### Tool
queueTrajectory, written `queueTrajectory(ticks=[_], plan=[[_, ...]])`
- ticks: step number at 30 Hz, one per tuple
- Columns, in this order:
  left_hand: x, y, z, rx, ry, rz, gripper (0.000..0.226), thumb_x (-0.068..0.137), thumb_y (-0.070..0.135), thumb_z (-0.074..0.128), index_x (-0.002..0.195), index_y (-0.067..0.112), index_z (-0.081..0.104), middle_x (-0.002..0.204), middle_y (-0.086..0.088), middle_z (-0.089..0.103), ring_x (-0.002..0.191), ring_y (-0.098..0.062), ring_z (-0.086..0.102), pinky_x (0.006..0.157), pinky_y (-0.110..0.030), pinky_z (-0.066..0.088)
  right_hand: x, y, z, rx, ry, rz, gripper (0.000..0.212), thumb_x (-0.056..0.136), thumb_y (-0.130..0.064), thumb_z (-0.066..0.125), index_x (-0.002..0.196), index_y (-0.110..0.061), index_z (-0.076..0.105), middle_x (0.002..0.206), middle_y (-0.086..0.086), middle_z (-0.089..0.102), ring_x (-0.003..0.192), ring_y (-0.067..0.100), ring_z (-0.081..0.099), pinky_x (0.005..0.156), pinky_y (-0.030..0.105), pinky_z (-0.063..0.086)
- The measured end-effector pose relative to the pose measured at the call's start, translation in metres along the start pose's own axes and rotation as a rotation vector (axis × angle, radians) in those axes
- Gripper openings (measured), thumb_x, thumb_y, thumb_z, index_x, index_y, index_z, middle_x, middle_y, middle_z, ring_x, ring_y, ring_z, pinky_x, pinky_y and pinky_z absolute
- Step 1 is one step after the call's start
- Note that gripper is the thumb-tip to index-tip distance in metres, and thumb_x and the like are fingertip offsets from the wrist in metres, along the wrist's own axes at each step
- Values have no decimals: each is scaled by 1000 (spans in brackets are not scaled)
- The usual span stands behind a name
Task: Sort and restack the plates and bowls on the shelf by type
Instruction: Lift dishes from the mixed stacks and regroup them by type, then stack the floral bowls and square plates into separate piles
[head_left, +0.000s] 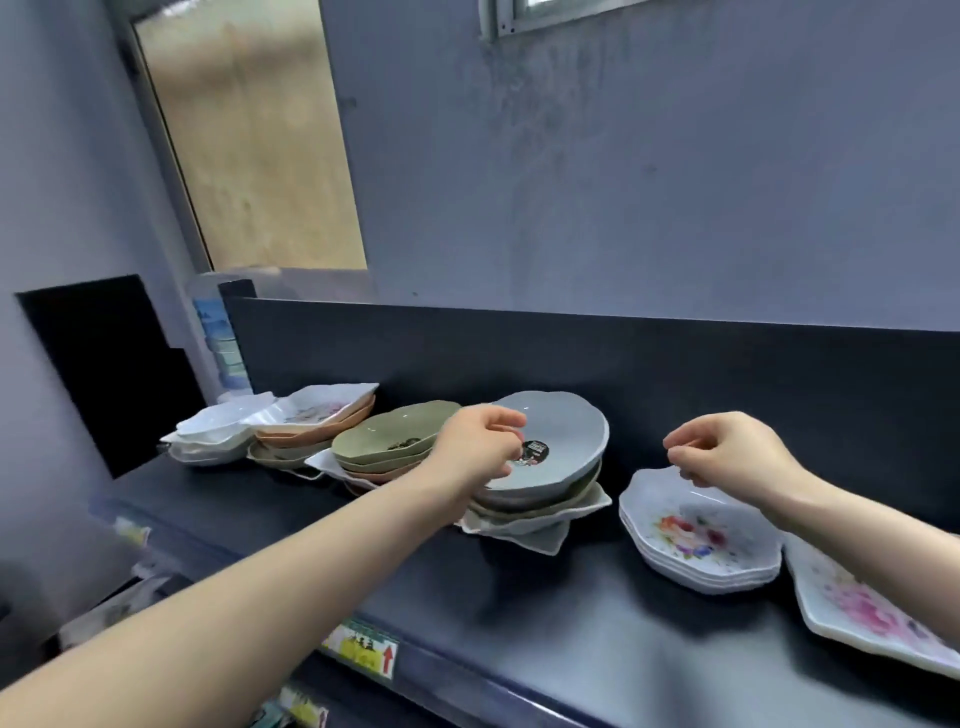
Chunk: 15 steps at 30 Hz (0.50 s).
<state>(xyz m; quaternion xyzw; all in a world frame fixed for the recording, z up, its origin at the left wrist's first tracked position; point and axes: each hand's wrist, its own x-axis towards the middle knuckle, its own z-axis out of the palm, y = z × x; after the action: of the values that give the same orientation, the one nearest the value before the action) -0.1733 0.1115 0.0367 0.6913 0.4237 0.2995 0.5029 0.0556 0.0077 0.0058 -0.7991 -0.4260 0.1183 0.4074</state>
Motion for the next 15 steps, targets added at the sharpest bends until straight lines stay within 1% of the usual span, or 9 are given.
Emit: queueTrajectory(ticks=[2, 3, 6, 9, 11, 14, 15], plan=[[12, -7, -28, 9, 43, -11, 36, 81, -6, 47, 108, 10, 64, 97, -7, 61, 90, -18, 57, 69, -26, 50, 10, -16, 17, 28, -2, 5, 12, 82, -12, 62, 80, -18, 72, 70, 7, 74, 69, 24, 72, 75, 39, 60], [18, -11, -41, 8, 57, -15, 36, 80, -6, 47, 106, 11, 64, 97, -8, 61, 89, -19, 57, 68, -26, 48, 15, -24, 26, 45, -8, 21, 11, 84, -13, 62, 79, -16, 72, 73, 9, 74, 69, 25, 72, 72, 39, 61], [37, -23, -74, 5, 77, -41, 37, 80, -8, 45, 108, 8, 63, 89, -7, 61, 80, -21, 55, 70, -29, 47, 27, -39, 49, 80, -39, 122, 14, 86, -16, 63, 81, -6, 71, 77, 13, 72, 61, 26, 70, 60, 32, 60], [58, -34, -101, -21, 44, -56, 35, 84, -6, 44, 113, 4, 60, 93, -11, 59, 80, -21, 56, 68, -27, 50, 34, -48, 68, 62, -48, 238, 13, 80, -6, 62, 76, 5, 68, 63, 13, 61, 49, 26, 60, 53, 30, 56], [71, -40, -114, -28, -6, -51, 34, 86, -5, 45, 115, 3, 60, 97, -13, 60, 82, -21, 60, 68, -26, 52, 33, -54, 77, 37, -14, 298, 9, 75, 2, 57, 68, 3, 62, 57, 12, 52, 47, 24, 53, 54, 33, 53], [88, -45, -128, -51, -113, -54, 29, 87, -4, 48, 112, 4, 59, 102, -14, 61, 81, -20, 64, 70, -26, 56, 32, -71, 77, -4, 86, 330, 16, 70, 5, 50, 58, -2, 59, 53, 11, 49, 44, 26, 57, 64, 44, 59], [93, -45, -132, -56, -154, -58, 27, 88, -3, 49, 112, 5, 58, 105, -15, 62, 81, -20, 65, 70, -27, 57, 32, -79, 74, -22, 123, 329, 18, 69, 4, 49, 55, -2, 59, 52, 11, 49, 43, 27, 58, 65, 48, 61]])
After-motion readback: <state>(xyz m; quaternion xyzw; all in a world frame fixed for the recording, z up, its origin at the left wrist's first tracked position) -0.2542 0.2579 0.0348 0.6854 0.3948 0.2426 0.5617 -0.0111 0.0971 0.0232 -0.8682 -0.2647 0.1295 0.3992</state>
